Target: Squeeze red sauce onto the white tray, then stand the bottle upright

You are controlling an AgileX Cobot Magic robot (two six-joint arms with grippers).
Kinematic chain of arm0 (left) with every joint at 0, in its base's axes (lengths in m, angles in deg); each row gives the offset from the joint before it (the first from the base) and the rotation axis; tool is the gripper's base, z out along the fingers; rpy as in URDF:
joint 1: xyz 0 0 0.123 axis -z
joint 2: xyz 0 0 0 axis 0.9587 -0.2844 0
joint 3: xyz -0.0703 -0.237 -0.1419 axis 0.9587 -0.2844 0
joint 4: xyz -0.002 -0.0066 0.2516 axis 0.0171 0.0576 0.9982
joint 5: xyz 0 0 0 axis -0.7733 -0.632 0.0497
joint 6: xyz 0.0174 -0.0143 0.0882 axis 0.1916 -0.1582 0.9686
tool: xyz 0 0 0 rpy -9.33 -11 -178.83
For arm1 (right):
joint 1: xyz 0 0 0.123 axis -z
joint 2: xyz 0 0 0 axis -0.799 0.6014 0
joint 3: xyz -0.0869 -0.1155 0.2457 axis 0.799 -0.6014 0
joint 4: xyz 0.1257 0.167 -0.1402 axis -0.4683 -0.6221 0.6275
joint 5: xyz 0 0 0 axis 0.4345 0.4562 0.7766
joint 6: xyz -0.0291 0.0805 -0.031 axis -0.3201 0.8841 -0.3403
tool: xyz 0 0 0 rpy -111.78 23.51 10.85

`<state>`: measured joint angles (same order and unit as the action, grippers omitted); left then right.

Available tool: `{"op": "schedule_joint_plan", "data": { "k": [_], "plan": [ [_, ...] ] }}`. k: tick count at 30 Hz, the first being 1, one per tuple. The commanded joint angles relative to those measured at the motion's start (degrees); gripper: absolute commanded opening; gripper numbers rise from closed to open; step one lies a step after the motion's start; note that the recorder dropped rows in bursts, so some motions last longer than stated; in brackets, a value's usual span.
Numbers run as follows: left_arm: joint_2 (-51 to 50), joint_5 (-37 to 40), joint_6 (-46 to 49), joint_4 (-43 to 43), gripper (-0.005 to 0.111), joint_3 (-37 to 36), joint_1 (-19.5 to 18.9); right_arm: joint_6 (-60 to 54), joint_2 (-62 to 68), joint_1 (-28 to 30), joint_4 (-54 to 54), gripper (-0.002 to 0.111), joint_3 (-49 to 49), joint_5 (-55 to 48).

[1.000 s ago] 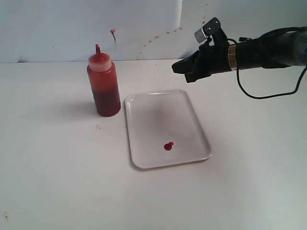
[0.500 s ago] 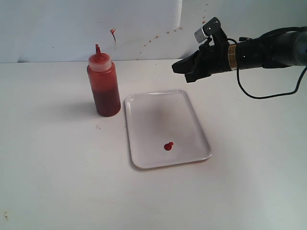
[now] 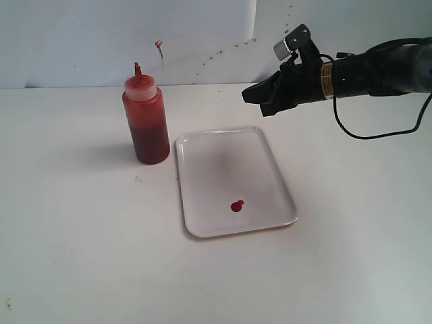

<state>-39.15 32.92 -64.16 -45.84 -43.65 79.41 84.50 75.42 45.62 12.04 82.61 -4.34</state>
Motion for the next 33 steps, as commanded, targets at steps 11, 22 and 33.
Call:
{"op": "schedule_joint_plan", "data": {
  "k": [11, 22, 33],
  "plan": [
    [0.0, -0.1, -0.8, -0.7, 0.0, -0.3, -2.7, 0.2, -0.1, 0.0, -0.7, 0.0, 0.3, 0.2],
    [0.0, -0.3, -0.6, -0.7, 0.0, -0.3, -2.7, 0.2, -0.1, 0.0, -0.7, 0.0, 0.3, 0.2],
    [0.0, -0.3, -0.4, -0.6, 0.0, -0.3, -2.7, 0.2, -0.1, 0.0, -0.7, 0.0, 0.3, 0.2]
  ]
}}
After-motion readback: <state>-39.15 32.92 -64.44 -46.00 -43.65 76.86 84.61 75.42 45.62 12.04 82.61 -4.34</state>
